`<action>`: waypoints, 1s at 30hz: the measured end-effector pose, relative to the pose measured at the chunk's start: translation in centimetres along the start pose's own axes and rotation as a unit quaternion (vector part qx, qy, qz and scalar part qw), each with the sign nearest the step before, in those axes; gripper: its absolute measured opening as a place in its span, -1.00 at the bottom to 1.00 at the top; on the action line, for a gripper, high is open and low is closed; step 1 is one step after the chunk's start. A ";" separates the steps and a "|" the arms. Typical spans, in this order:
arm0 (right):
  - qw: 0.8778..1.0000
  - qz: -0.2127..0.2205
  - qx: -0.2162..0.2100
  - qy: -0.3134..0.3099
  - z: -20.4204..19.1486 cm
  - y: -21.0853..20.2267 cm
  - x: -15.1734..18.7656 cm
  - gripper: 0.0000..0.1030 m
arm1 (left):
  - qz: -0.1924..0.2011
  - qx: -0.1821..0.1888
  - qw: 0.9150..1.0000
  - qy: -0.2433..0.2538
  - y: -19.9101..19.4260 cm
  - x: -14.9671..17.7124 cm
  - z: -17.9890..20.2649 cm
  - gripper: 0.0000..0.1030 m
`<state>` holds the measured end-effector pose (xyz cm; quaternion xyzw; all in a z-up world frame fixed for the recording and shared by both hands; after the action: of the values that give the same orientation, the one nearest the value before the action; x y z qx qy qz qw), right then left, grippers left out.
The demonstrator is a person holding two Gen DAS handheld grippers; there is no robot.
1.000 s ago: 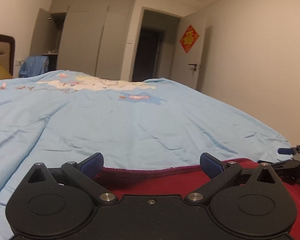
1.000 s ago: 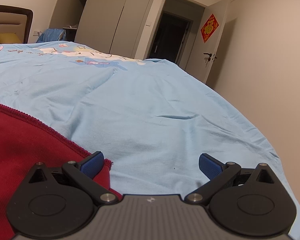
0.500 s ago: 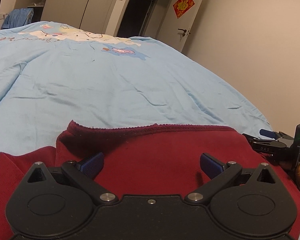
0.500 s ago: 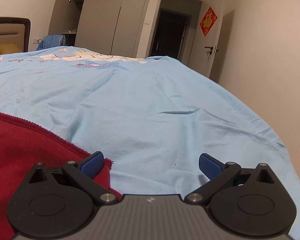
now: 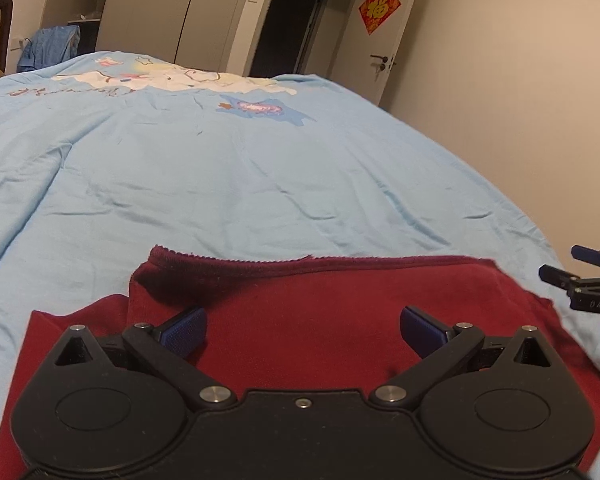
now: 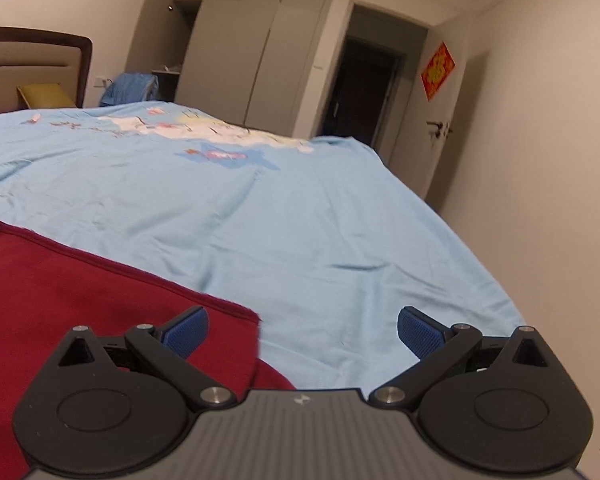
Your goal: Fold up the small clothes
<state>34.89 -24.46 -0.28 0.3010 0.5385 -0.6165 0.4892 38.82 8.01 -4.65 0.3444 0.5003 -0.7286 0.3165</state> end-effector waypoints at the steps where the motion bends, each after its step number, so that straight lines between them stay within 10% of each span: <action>1: 1.000 0.007 -0.004 0.002 -0.5 -0.8 -0.3 1.00 | 0.004 -0.001 1.000 -0.001 -0.7 -0.1 0.3 0.99; 13: 0.995 0.058 -0.086 -0.011 -10.5 -6.3 -0.1 1.00 | -0.009 -0.160 0.987 -0.024 -7.5 -1.2 0.7 0.99; 24: 0.994 0.051 -0.089 -0.040 -15.6 -7.3 3.7 1.00 | 0.030 -0.204 0.976 -0.069 -13.6 3.7 -0.7 0.99; 30: 0.993 0.038 -0.101 0.042 -14.5 -6.3 6.5 1.00 | 0.049 -0.211 0.968 -0.127 -16.7 8.6 -0.2 0.99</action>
<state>24.55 -12.73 -7.24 0.2955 0.6063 -0.5270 0.5171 20.61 12.18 -3.20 0.1986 0.5812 -0.6281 0.4778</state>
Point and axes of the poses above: each gripper's, at about its wrist camera, not at the fingertips, and y roughly the way its jaws point, z to its right, x to its underside, the point moved 1 cm from there along y, roughly the way its jaws point, and after that the axes turned 1 degree about -x, right-handed, at the moved point
